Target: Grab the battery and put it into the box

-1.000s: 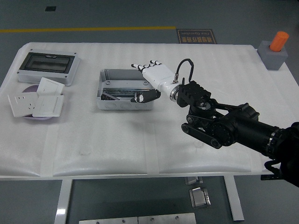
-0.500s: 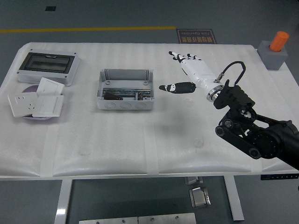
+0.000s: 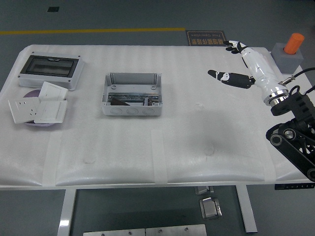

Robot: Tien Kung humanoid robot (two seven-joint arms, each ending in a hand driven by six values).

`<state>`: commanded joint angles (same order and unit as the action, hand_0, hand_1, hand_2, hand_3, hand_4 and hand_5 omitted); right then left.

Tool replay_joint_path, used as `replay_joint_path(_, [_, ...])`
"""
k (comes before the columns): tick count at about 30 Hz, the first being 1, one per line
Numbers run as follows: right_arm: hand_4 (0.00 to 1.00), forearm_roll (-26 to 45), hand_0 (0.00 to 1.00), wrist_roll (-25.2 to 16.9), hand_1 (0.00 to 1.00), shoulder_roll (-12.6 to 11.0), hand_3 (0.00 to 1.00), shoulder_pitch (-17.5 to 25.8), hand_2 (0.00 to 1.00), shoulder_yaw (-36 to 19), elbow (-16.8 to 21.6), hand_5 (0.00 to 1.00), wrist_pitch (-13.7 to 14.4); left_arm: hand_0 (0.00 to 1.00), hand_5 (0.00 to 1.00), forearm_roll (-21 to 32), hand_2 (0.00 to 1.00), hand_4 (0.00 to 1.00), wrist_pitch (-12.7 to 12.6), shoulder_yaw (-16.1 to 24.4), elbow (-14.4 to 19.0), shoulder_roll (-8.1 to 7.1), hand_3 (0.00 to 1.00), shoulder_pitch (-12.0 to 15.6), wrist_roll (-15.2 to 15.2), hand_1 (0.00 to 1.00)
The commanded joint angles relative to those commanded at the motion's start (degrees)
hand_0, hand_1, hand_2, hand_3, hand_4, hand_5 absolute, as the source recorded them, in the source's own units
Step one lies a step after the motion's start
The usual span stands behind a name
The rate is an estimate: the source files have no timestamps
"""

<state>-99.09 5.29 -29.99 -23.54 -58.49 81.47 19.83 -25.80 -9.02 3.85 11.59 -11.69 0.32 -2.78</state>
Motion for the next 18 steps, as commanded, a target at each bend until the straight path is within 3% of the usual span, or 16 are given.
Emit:
replay_joint_path(6, [0.953, -0.47, 0.785, 0.25, 0.747, 0.74, 0.848, 3.06, 0.769, -6.84, 0.16, 0.56, 0.19, 0.592, 0.442, 0.74, 0.489, 0.523, 0.19, -0.67, -0.02, -0.07, 0.612, 0.87, 0.15, 0.618])
replay_joint_path(18, [0.944, -1.26, 0.783, -0.84, 0.753, 1.25, 0.849, 5.67, 0.771, -12.86, 1.72, 0.523, 0.92, 0.592, 0.442, 2.12, 0.52, 0.531, 0.12, -1.93, -0.17, 0.17, 0.612, 1.21, 0.01, 0.618])
